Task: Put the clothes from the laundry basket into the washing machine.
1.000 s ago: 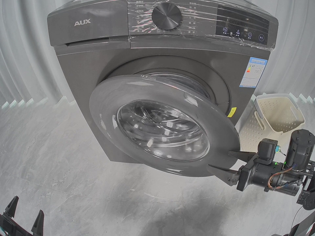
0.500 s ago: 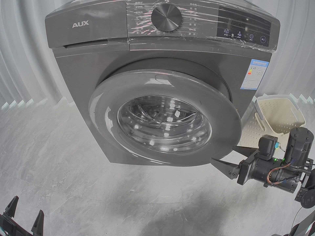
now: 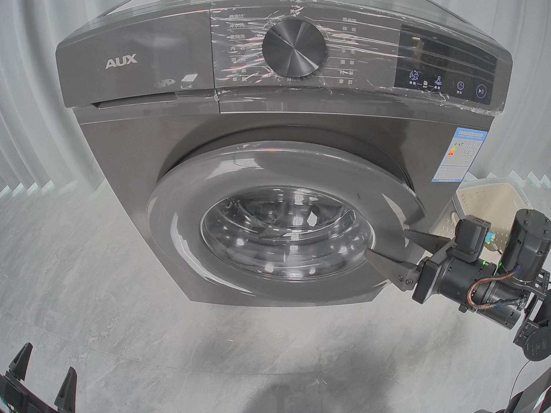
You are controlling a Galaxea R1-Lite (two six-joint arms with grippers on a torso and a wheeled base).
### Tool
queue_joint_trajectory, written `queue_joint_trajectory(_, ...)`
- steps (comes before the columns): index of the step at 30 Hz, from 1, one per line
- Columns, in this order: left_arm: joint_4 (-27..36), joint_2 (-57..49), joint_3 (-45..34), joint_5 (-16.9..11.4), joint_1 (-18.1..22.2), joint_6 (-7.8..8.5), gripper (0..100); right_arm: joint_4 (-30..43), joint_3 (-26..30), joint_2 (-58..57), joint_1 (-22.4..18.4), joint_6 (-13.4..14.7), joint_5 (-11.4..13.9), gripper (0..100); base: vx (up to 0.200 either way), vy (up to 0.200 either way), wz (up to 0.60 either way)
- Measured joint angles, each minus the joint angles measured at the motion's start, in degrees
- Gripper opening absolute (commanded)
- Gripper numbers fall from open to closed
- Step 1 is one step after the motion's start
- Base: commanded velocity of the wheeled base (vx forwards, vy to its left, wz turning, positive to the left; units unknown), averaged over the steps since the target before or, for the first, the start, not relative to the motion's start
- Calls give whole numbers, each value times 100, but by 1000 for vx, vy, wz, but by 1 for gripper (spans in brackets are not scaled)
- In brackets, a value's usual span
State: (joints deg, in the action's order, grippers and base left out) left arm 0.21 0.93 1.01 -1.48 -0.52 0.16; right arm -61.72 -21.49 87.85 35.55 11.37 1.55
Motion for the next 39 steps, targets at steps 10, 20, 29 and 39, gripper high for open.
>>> queue_joint_trajectory(10,-2,0,0,-2,0,-2,100,-196,-532,94,-16,39,-488,100,0,0,0)
queue_joint_trajectory(20,-7,0,0,-2,0,-6,100,-189,-758,208,-284,55,-731,100,0,0,0)
queue_joint_trajectory(29,-2,0,0,-2,0,-16,100,-497,-301,13,-71,-13,-623,100,0,0,0)
queue_joint_trajectory(39,-2,0,0,-2,-5,-16,100,-319,1303,-1335,351,-243,-182,100,0,0,0)
